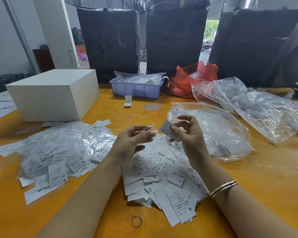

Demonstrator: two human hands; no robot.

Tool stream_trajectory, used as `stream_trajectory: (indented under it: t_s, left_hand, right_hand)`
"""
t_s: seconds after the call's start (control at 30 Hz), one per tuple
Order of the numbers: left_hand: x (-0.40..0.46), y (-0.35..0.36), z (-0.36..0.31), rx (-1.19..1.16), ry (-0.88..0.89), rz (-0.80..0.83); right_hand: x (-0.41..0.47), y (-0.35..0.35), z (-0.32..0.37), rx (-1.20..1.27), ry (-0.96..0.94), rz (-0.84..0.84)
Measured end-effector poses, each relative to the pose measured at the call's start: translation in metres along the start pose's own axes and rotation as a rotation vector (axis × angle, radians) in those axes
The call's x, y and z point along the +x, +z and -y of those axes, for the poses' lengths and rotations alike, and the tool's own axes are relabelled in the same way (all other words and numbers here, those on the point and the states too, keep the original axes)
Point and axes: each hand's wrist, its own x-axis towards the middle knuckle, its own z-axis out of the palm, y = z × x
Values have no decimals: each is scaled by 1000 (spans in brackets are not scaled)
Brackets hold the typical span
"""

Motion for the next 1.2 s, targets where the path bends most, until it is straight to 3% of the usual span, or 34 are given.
stream_trajectory:
  t_s: [0.37, 0.83, 1.07, 1.2]
  left_hand:
    - [0, 2, 5, 104, 31, 9]
    - [2, 3, 8, 236, 116, -43]
    - [-3, 8, 8, 269, 137, 67]
    - [0, 4, 6, 257, 135, -25]
  right_hand:
    - [-1, 3, -1, -24, 11, 75]
    - [-1, 3, -8, -272, -48, 249]
    - [-3, 5, -7, -411, -72, 298]
    - [-2, 4, -4, -256, -14, 229]
